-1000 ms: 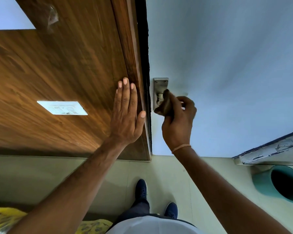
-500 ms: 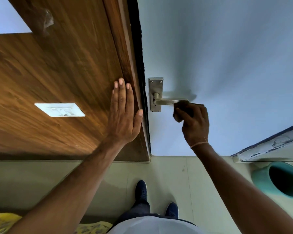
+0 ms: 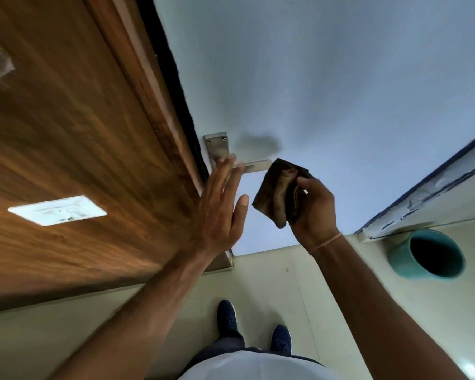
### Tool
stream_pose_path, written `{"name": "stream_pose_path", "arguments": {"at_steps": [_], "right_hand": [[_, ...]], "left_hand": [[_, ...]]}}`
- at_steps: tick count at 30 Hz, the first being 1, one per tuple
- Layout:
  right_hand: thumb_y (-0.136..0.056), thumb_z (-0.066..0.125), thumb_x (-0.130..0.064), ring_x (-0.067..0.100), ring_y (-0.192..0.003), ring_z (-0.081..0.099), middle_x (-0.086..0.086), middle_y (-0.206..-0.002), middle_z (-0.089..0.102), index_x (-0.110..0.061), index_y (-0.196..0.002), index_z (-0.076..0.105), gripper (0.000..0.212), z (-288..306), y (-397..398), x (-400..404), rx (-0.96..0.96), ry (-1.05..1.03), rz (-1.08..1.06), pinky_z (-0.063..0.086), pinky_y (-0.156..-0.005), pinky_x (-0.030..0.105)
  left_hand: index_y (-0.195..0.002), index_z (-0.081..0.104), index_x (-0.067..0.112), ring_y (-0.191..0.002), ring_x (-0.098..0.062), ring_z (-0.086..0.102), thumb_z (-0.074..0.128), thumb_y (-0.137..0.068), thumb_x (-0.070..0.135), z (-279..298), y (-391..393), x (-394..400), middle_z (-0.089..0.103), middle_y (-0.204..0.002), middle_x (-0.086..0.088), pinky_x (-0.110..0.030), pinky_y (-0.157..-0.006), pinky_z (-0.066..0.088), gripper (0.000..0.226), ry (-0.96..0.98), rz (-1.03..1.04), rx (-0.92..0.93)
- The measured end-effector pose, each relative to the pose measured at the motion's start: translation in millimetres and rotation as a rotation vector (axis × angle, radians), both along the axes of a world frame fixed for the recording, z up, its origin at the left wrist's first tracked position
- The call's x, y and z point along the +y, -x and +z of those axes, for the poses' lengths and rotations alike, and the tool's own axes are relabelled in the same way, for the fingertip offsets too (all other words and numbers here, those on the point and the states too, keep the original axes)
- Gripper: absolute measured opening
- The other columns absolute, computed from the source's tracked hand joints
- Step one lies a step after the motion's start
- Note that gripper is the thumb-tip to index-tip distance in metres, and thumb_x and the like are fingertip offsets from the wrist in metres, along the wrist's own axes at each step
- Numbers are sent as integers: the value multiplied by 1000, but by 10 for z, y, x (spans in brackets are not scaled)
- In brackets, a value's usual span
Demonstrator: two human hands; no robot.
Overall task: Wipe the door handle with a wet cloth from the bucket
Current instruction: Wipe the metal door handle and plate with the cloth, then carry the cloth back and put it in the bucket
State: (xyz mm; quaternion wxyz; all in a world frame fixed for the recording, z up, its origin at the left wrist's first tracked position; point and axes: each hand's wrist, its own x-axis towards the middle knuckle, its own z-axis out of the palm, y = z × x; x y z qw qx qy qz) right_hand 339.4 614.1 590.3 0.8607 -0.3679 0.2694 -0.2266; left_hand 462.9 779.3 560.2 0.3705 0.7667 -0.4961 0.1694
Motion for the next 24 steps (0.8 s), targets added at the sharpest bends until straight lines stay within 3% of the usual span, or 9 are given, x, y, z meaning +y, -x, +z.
{"name": "stream_pose_path", "arguments": {"at_steps": [3, 5, 6, 9, 11, 14, 17, 21, 24], "right_hand": [[-96, 63, -56, 34, -100, 72, 17, -92, 73, -5, -115, 73, 55, 88, 192, -56, -56, -122, 57, 61, -86, 48], [-96, 63, -57, 38, -115, 70, 19, -110, 75, -5, -119, 75, 58, 110, 337, -97, -86, -171, 69, 59, -98, 58], [-102, 58, -50, 40, -119, 69, 21, -111, 76, -1, -111, 74, 53, 100, 410, -121, -123, -172, 74, 58, -100, 58], [-103, 47, -29, 47, -116, 70, 31, -115, 72, 1, -117, 60, 35, 65, 743, -229, -156, -182, -54, 57, -96, 60], [-95, 50, -26, 43, -103, 73, 26, -110, 73, -4, -125, 62, 39, 39, 1035, -305, -94, -187, -229, 57, -89, 63], [-93, 48, -26, 41, -104, 73, 23, -115, 73, -5, -126, 66, 43, -65, 1566, -504, -36, -263, -475, 59, -91, 59], [-99, 48, -36, 38, -112, 69, 21, -121, 71, -6, -121, 70, 43, -128, 2069, -745, 14, -312, -617, 51, -111, 54], [-94, 61, -61, 32, -121, 70, 17, -132, 73, -7, -135, 69, 68, -198, 2773, -1060, 125, -169, -587, 52, -107, 52], [-95, 75, -26, 36, -119, 71, 26, -133, 70, -1, -137, 63, 50, -320, 3229, -1329, 260, -48, -555, 57, -103, 52]], "left_hand": [[-129, 76, 8, -125, -19, 73, 34, -115, 43, 122, 87, -297, 81, -125, -5, -51, -110, 57, 56, 27, -68, 539], [-111, 81, 14, -103, -16, 79, 35, -111, 51, 236, 170, -528, 85, -101, 2, -42, -97, 60, 59, -13, -134, 953], [-107, 81, 13, -99, -19, 79, 35, -109, 53, 272, 212, -624, 84, -98, 0, -40, -93, 60, 61, -52, -169, 1037], [-97, 73, -4, -88, -30, 71, 47, -106, 49, 312, 476, -991, 76, -90, -18, -43, -83, 58, 59, -182, -348, 1075], [-93, 71, -3, -80, -19, 64, 60, -104, 40, 294, 710, -1214, 71, -82, -13, -37, -78, 53, 46, -251, -439, 1102], [-104, 77, -1, -87, -19, 73, 74, -104, 18, 259, 1125, -1575, 80, -95, -18, -42, -85, 61, 19, -382, -536, 1187], [-106, 79, 0, -85, -18, 79, 78, -101, 11, 205, 1519, -1924, 83, -94, -12, -36, -85, 68, 13, -464, -588, 1246], [-103, 80, 4, -81, -13, 78, 78, -102, 14, 157, 2123, -2485, 82, -87, -1, -29, -75, 66, 11, -490, -549, 1281], [-94, 78, 13, -92, -27, 79, 78, -102, 26, 126, 2624, -2930, 82, -90, -5, -45, -83, 68, 15, -479, -468, 1332]]}}
